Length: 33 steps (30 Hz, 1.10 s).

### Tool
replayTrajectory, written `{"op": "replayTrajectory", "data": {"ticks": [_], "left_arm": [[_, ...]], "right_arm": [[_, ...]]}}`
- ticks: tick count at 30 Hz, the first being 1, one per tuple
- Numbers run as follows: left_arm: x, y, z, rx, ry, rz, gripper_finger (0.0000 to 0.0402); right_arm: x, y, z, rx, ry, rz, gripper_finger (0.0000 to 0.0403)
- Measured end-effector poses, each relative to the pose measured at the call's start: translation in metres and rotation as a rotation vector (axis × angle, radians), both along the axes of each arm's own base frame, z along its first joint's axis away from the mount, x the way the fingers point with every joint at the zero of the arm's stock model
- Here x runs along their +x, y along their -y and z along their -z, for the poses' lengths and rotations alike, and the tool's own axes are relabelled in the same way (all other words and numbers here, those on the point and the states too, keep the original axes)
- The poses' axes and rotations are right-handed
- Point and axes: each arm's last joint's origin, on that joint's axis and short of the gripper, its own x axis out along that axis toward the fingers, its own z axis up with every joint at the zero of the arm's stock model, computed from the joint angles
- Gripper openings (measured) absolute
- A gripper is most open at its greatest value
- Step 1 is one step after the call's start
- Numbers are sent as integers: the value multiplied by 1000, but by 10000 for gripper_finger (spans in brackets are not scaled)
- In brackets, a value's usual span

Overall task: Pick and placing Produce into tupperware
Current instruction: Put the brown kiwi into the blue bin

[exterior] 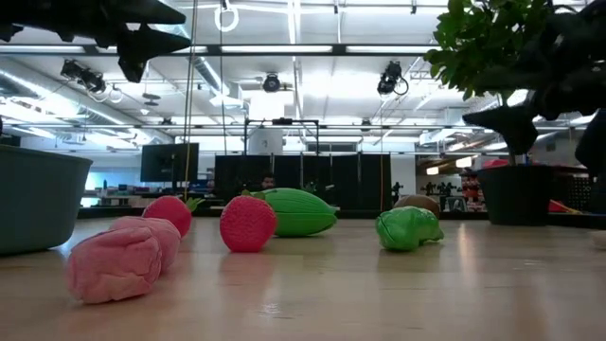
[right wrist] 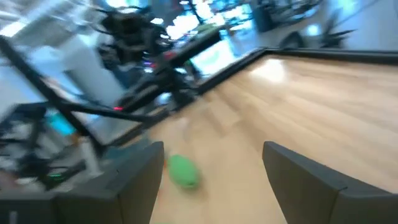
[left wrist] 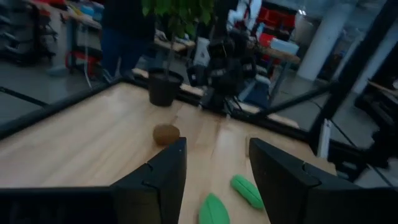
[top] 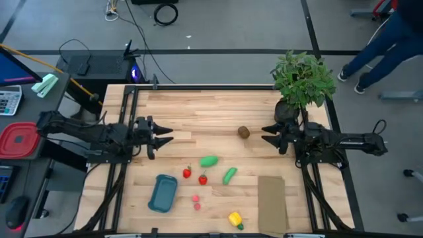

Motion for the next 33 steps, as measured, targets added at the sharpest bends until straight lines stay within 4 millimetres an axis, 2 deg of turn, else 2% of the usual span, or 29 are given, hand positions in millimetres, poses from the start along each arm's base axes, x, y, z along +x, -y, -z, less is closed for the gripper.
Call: {"op": "replayTrajectory", "data": {"ticks": [4, 7, 13, 16, 19, 23, 29, 33], "left_arm": [[0, -3, -6, 60, 49, -23, 191], [0, -5, -12, 107, 93, -41, 192], [0, -8, -17, 140, 132, -69, 188], [0, -9, -17, 140, 133, -71, 188], [0, -9, -17, 137, 133, -70, 185], [0, -9, -17, 138, 132, -69, 181], [0, -9, -17, 141, 132, -70, 174], [0, -9, -17, 142, 131, -69, 174]], "right_arm": [[5, 1, 4, -7, -109, 16, 284], [12, 2, -4, -7, -166, 22, 284], [36, 5, -48, -62, -246, 82, 284], [50, 6, -68, -64, -374, 82, 284], [65, 8, -76, -32, -540, 92, 284], [87, 11, -68, -9, -721, 160, 284], [117, 18, -37, -25, -920, 221, 284], [129, 27, -16, -21, -1020, 275, 284]]}}
